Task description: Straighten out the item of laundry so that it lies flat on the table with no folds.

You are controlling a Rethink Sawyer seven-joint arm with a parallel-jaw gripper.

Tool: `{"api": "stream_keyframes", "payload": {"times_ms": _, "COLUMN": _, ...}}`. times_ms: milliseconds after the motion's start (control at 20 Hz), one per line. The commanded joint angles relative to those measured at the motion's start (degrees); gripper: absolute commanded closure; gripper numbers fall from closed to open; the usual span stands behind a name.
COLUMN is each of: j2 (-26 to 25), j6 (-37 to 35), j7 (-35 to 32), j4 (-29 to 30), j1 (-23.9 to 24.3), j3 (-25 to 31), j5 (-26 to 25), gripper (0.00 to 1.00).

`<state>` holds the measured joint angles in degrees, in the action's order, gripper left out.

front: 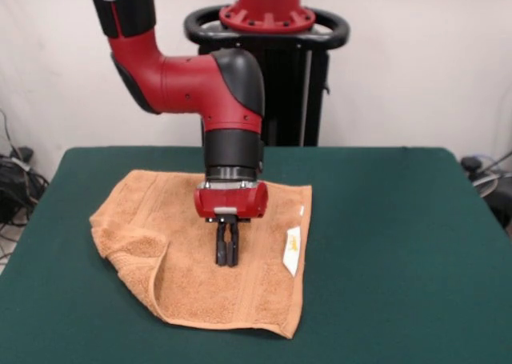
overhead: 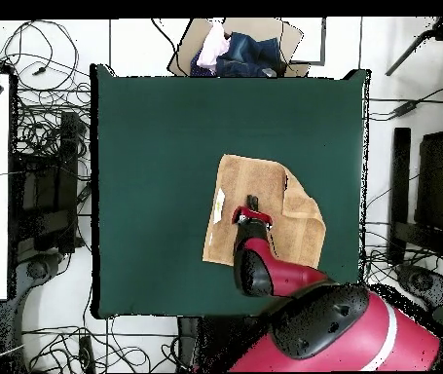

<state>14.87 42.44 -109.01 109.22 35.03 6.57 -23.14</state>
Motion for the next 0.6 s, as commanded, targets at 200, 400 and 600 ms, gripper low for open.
{"api": "stream_keyframes", "payload": {"times_ms": 200, "j2": -5.65, "j6": 2.31, "j7": -9.68, "j4": -3.78, "j1": 0.13, "j3": -1.49, "j5": 2.76, "gripper": 1.0}}
{"api": "stream_keyframes", "payload": {"times_ms": 400, "j2": -5.7, "j6": 1.74, "j7": -9.27, "j4": -4.21, "j1": 1.22, "j3": -1.42, "j5": 1.42, "gripper": 1.0}}
{"api": "stream_keyframes", "payload": {"times_ms": 600, "j2": -6.05, "j6": 1.47, "j7": -9.11, "j4": -5.11, "j1": 2.07, "j3": -1.1, "j5": 0.0, "gripper": 1.0}}
